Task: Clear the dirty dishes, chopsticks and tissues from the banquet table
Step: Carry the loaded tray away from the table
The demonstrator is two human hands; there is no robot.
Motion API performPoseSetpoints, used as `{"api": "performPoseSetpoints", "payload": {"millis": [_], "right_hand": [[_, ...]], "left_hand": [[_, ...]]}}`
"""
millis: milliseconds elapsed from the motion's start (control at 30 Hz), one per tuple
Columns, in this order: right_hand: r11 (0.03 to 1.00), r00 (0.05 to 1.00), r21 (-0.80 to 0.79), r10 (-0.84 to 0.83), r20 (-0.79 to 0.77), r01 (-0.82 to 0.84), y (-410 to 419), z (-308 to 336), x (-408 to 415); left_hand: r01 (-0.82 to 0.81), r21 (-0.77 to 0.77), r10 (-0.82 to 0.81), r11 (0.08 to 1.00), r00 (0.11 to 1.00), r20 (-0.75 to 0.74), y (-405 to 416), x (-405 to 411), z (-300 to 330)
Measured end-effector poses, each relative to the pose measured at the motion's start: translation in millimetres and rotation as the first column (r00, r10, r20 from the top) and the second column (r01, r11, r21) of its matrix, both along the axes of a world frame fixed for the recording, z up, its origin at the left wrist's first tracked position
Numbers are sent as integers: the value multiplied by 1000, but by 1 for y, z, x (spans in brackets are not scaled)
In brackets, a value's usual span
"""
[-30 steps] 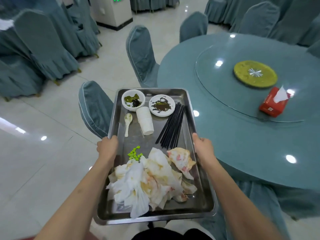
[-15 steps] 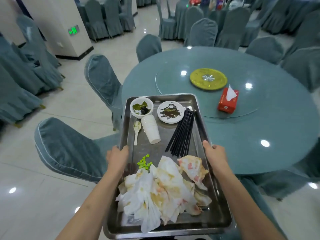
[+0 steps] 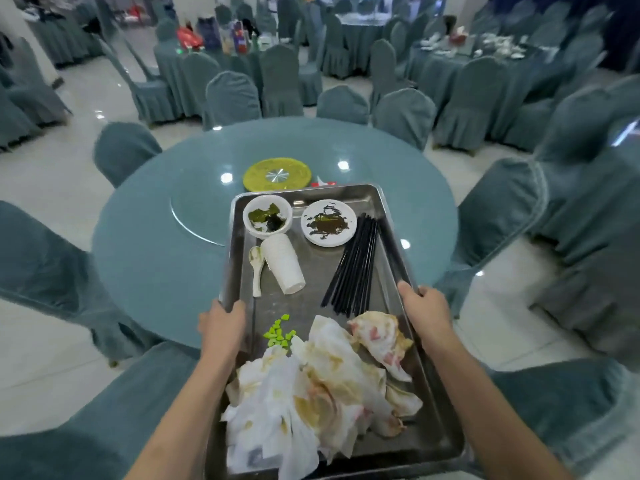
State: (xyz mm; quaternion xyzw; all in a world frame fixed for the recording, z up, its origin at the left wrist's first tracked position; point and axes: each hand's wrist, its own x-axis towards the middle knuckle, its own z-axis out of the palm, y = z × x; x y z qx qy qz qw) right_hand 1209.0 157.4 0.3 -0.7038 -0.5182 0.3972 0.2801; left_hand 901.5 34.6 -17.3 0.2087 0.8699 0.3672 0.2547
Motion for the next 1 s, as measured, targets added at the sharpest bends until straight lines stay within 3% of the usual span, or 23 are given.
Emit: {"api": "performPoseSetpoints", "payload": {"millis": [300,600,1000], "right_hand": [[922,920,10,-385,-65,387,-65,24,55],[699,697,-16,-715,-52,715,-157,33,139],[395,393,-26,-917,-65,918,-259,24,266]], "left_hand": [[347,82,-349,934,937,1,68,29,19],[678,27,-678,735,735,15,106,139,14],[897,19,-897,442,442,25,96,330,17]]}}
